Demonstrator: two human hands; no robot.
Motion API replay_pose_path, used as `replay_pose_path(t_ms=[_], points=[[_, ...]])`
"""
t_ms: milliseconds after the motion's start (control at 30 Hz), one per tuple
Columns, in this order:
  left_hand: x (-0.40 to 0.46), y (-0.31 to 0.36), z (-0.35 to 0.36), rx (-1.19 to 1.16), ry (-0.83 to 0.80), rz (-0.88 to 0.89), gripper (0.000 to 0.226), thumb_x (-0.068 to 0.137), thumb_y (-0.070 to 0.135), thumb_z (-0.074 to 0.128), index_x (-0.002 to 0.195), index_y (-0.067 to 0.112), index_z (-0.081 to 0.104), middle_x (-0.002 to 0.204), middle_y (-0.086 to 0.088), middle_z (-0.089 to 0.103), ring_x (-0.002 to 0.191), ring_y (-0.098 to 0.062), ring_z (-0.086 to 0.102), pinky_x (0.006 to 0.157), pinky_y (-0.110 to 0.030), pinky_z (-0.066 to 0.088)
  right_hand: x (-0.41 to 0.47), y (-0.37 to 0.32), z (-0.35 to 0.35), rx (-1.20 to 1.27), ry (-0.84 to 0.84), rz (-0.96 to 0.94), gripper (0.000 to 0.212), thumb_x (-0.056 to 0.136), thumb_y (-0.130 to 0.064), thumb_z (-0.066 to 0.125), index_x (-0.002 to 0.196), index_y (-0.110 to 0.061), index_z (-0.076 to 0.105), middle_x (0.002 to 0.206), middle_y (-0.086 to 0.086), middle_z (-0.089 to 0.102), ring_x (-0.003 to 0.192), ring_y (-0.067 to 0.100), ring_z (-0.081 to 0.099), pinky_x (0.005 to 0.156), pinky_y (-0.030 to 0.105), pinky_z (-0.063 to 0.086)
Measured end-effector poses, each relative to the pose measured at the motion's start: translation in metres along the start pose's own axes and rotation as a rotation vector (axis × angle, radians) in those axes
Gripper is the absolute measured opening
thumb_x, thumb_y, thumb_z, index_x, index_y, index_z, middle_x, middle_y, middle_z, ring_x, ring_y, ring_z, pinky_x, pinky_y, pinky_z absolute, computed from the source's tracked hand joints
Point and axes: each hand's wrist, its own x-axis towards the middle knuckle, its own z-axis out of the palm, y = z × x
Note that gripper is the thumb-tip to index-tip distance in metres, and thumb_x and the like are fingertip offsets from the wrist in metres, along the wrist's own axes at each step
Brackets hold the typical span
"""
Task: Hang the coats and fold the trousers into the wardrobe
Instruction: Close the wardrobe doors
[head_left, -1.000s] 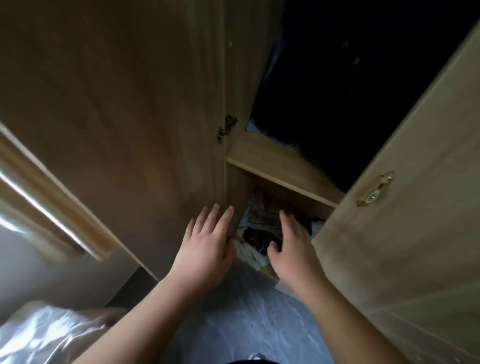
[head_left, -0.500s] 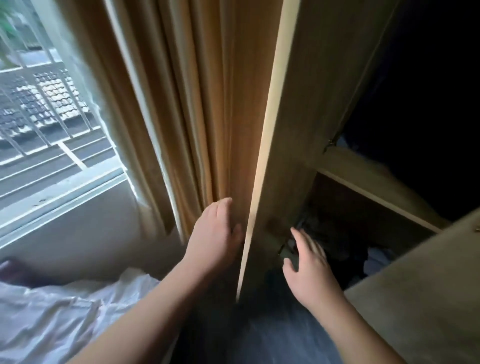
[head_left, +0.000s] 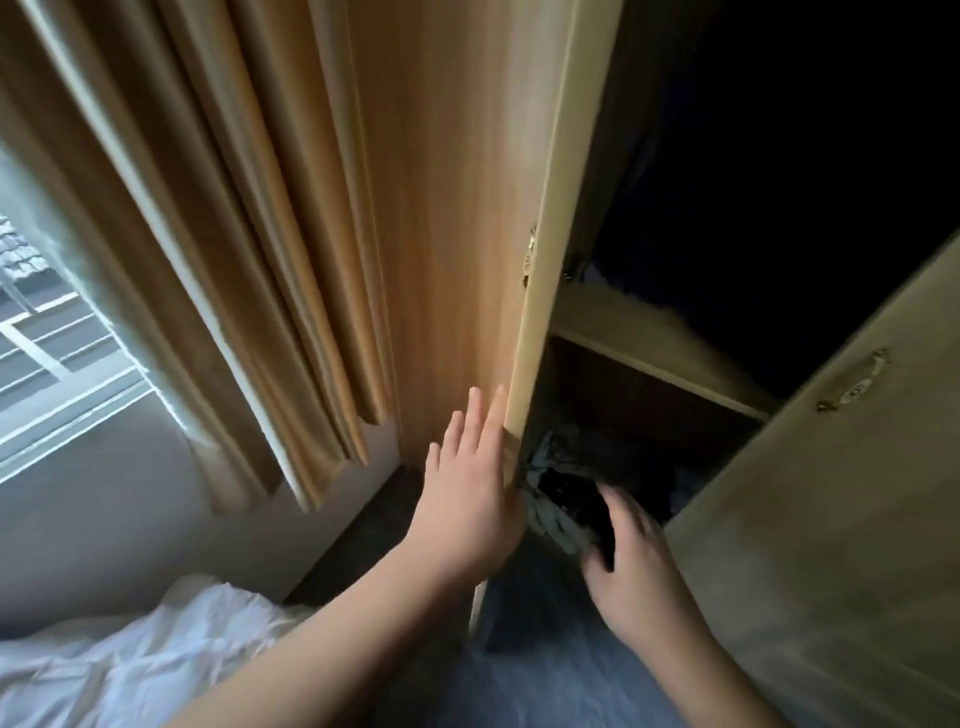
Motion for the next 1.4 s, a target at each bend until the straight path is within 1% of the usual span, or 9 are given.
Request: replay_pose_path(t_ms=[167,300,400,533,733,933,1067,1200,1400], points=[[0.007,0.092,0.056,0.091,-0.093,0.121,0.097,0.095,0.028,0.051,0.151,0.03,-0.029,0.164,0.005,-0.022,0.152,-0.026,-0.015,0.123,-0.054,0.004,-0.01,0.057,-0.056,0.069,0.086,0.062,0.073,0.095,-0.024,0.064,0.156,-0.032,0.024,0.161,-0.005,0.029,0.148,0.015,0.029,0.117,0.034,0.034],[0.042,0.146,0.105,0.161,-0.148,0.196,0.095,0.098,0.03,0.049,0.147,0.039,-0.032,0.163,0.006,-0.026,0.151,-0.029,-0.02,0.122,-0.057,0.003,-0.014,0.113,-0.108,0.092,0.134,0.113,0.073,0.097,-0.023,0.06,0.157,-0.033,0.021,0.161,-0.005,0.028,0.147,0.011,0.028,0.113,0.021,0.026],[0.077,0.187,0.139,0.27,-0.143,0.264,0.088,0.097,0.029,0.045,0.151,0.041,-0.025,0.162,0.003,-0.027,0.15,-0.031,-0.022,0.122,-0.057,0.004,-0.012,0.155,-0.142,0.092,0.171,0.131,0.072,0.097,-0.022,0.059,0.157,-0.031,0.022,0.161,-0.005,0.029,0.147,0.01,0.028,0.114,0.02,0.024],[0.113,0.224,0.177,0.28,-0.145,0.277,0.087,0.094,0.03,0.044,0.155,0.035,-0.017,0.163,-0.006,-0.025,0.152,-0.032,-0.017,0.121,-0.056,0.014,0.008,0.191,-0.174,0.064,0.219,0.109,0.072,0.096,-0.019,0.057,0.158,-0.027,0.022,0.162,-0.003,0.028,0.149,0.009,0.022,0.116,0.019,0.019],[0.148,0.233,0.203,0.315,-0.132,0.246,0.095,0.09,0.028,0.047,0.152,0.04,-0.023,0.161,-0.005,-0.032,0.152,-0.033,-0.014,0.12,-0.053,0.018,0.07,0.206,-0.195,-0.058,0.271,0.07,0.076,0.096,-0.023,0.054,0.16,-0.027,0.014,0.166,0.007,0.017,0.152,0.024,0.017,0.122,0.036,0.022],[0.195,0.234,0.212,0.273,-0.139,0.351,0.089,0.092,0.029,0.045,0.153,0.042,-0.018,0.157,0.0,-0.038,0.151,-0.023,-0.019,0.121,-0.046,0.019,0.124,0.211,-0.193,-0.158,0.319,0.048,0.08,0.093,-0.02,0.057,0.16,-0.02,0.014,0.169,0.004,-0.001,0.155,0.023,0.004,0.125,0.037,0.015],[0.219,0.228,0.222,0.213,-0.164,0.414,0.091,0.091,0.023,0.048,0.154,0.04,-0.015,0.148,0.007,-0.05,0.147,-0.018,-0.029,0.121,-0.04,0.019,0.141,0.21,-0.181,-0.203,0.315,0.126,0.087,0.094,-0.024,0.057,0.16,-0.025,0.001,0.167,0.001,-0.016,0.155,0.023,-0.004,0.125,0.041,0.016],[0.235,0.222,0.229,0.18,-0.189,0.423,0.095,0.086,0.019,0.05,0.154,0.039,-0.013,0.152,0.009,-0.046,0.147,-0.017,-0.031,0.117,-0.036,0.033,0.15,0.206,-0.167,-0.216,0.343,0.199,0.096,0.092,-0.022,0.06,0.159,-0.032,-0.008,0.164,-0.004,-0.028,0.155,0.024,0.0,0.122,0.039,0.021],[0.243,0.222,0.236,0.237,-0.203,0.431,0.093,0.091,0.041,0.052,0.155,0.036,-0.016,0.153,0.003,-0.046,0.147,-0.02,-0.03,0.11,-0.034,0.042,0.164,0.204,-0.164,-0.209,0.319,0.281,0.096,0.09,-0.025,0.059,0.159,-0.033,-0.007,0.163,-0.003,-0.031,0.152,0.031,0.015,0.119,0.045,0.028]])
